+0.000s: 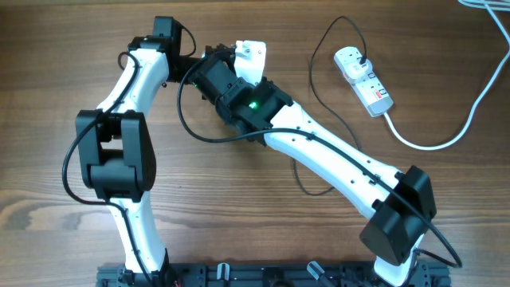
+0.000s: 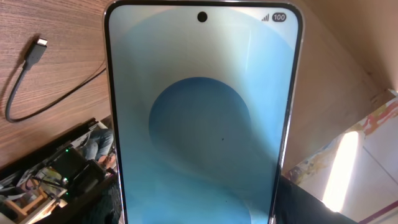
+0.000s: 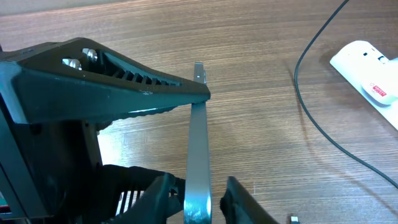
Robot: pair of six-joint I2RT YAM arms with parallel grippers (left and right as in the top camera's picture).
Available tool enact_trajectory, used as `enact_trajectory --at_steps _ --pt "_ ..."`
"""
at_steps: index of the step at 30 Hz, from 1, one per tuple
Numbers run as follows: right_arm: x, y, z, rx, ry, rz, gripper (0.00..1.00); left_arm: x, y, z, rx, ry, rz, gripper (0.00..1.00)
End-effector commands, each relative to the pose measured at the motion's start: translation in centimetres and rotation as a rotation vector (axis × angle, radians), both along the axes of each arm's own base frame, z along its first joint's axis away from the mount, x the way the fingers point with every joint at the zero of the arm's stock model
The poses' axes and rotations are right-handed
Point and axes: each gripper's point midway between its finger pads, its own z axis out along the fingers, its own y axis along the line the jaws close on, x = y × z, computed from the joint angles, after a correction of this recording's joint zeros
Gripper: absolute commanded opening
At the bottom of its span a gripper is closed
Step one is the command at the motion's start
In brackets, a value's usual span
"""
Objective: Plug charger to phone and switch on socket
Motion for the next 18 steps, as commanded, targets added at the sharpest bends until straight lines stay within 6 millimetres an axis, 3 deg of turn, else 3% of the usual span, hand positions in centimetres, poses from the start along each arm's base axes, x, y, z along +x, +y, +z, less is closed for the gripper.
enact_trajectory --at_steps 1,3,6,12,18 --pt "0.6 -0.3 0.3 -0.012 -0.024 -0.023 0.25 -0.4 0.0 2.5 -0.047 -0.032 -0.004 0.74" --pt "0.6 -0.3 0.3 -0.012 -0.024 -0.023 0.21 -0.4 0.0 2.5 -0.047 -0.032 -0.004 0.74" --pt "0.6 -0.3 0.3 -0.011 -0.024 -0.024 0.05 -0.4 0.0 2.5 -0.048 -0.032 -0.005 0.74" --pt "0.6 -0.3 0.5 -0.001 -0.027 -0.030 0.05 -0.3 0.0 2.5 -0.047 -0.032 -0.004 0.77" --pt "0.3 -1.5 3.5 0.157 -0.088 -0.182 0.05 -0.3 0.1 2.4 -0.047 -0.032 -0.003 0.84"
